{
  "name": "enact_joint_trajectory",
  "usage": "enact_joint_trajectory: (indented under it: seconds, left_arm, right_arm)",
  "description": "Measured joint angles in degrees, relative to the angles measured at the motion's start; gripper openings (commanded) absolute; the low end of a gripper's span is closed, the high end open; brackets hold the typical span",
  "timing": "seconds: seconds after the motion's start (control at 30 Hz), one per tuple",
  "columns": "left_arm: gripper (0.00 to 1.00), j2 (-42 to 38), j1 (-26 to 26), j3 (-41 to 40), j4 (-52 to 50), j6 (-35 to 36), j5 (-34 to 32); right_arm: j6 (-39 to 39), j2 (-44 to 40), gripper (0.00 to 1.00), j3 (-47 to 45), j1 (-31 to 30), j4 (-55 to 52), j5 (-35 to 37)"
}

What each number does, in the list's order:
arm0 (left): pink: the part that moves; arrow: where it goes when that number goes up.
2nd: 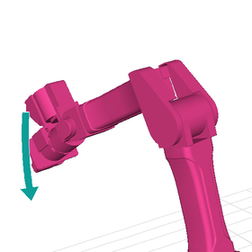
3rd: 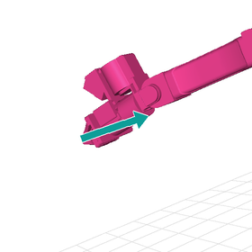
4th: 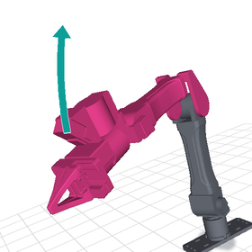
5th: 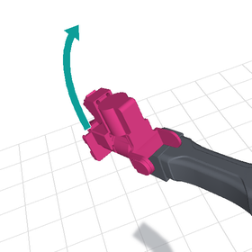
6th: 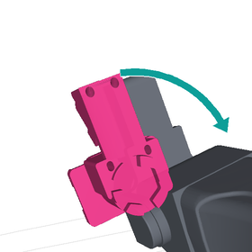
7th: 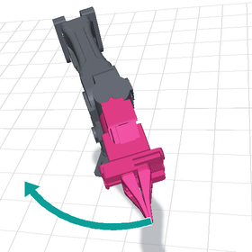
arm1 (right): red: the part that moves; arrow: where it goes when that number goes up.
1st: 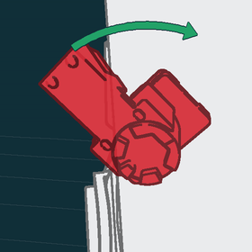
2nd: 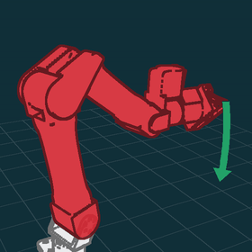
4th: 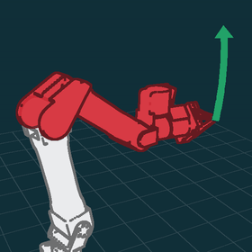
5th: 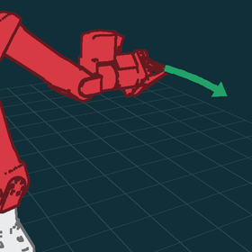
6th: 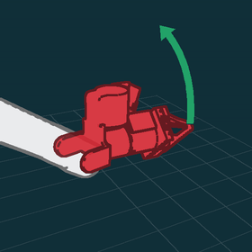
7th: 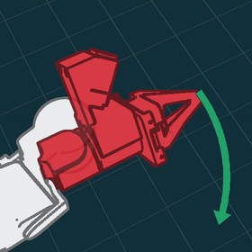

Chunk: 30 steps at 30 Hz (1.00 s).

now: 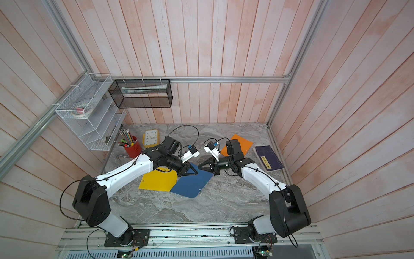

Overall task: Unclip the paperclips from the documents
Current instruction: Remove the paper clip from the document.

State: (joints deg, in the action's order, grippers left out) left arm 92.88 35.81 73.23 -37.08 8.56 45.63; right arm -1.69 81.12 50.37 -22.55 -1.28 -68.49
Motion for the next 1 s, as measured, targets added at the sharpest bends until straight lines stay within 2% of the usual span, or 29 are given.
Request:
enact_joint_trajectory:
  seconds: [1.0]
  left_arm:
    - [0.00, 0.48, 0.11, -0.02, -1.40, 0.28, -1.40]
  right_arm:
    - [0.22, -1.09, 0.08, -0.09, 1.01, 1.31, -0.85]
